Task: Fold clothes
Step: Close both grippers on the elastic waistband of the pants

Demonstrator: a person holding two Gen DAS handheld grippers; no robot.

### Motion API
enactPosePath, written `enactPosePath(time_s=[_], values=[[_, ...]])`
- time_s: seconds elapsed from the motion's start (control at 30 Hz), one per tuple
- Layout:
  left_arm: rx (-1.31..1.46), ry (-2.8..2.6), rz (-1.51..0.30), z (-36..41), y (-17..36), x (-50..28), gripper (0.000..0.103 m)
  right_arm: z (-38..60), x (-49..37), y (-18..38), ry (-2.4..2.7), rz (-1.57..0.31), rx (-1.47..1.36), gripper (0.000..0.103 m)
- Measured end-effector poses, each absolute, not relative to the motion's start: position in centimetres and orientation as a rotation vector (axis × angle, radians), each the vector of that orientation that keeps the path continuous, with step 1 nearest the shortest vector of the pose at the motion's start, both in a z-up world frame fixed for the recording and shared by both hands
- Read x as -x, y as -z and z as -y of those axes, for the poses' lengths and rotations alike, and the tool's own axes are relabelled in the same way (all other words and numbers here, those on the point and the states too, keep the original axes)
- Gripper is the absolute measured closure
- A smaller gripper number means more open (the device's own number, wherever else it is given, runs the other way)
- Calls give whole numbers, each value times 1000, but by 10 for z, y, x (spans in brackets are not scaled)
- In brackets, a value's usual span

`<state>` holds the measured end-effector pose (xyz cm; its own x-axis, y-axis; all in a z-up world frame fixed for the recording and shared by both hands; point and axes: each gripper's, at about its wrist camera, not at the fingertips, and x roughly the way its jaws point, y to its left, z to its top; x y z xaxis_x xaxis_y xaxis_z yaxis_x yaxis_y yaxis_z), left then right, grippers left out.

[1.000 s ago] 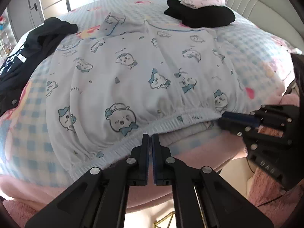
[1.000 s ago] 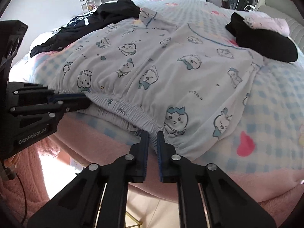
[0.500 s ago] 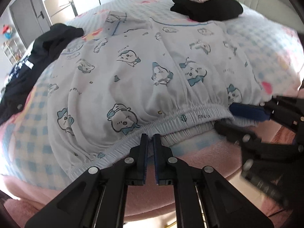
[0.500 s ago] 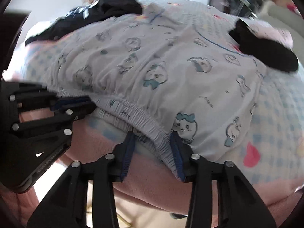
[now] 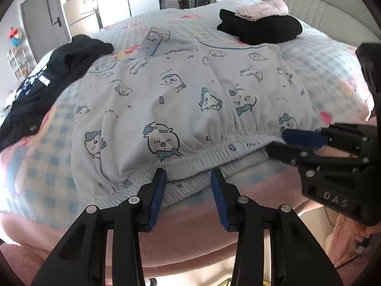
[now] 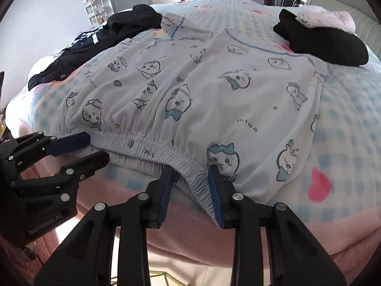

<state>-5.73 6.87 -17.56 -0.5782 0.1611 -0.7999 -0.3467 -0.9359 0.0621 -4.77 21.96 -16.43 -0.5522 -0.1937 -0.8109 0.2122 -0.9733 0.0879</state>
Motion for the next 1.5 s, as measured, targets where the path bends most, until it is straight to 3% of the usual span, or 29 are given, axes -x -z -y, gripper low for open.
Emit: enactPosePath(time_s=[0.33, 0.47, 0.57, 0.63, 0.7, 0.83, 1.1, 1.13, 1.2, 1.27, 1.33, 1.37, 1.5], values=[[1179, -2588, -469, -64, 172, 49, 61, -231, 48, 162, 2632, 3, -1336, 75], [1174, -2606, -310, -47, 162, 54, 61, -230, 45, 161, 2642, 9, -1331, 75], [1187, -2590, -291, -45, 164, 55, 60, -234, 45, 161, 2644, 49, -1334, 77], [1197, -2562, -281, -46, 167, 55, 52, -236, 46, 160, 2646, 71, -1330, 77], [1216, -2525, -293, -50, 173, 54, 47, -237, 47, 161, 2636, 92, -1332, 77], [1225, -2537, -416, -66, 182, 54, 47, -239, 50, 163, 2609, 123, -1340, 74], [1155, -2665, -437, -61, 165, 59, 47, -239, 46, 160, 2603, 133, -1315, 74], [1175, -2675, -459, -60, 168, 62, 48, -239, 46, 159, 2606, 132, -1311, 74], [1221, -2694, -533, -57, 177, 64, 59, -238, 45, 158, 2618, 109, -1308, 75], [1184, -2694, -503, -55, 171, 57, 66, -233, 45, 158, 2622, 59, -1311, 76], [1139, -2686, -499, -57, 164, 50, 85, -230, 43, 158, 2618, 34, -1308, 77], [1119, -2677, -505, -59, 160, 47, 90, -228, 42, 157, 2606, 37, -1302, 77], [1134, -2630, -520, -64, 159, 42, 97, -224, 39, 156, 2566, 36, -1284, 80]])
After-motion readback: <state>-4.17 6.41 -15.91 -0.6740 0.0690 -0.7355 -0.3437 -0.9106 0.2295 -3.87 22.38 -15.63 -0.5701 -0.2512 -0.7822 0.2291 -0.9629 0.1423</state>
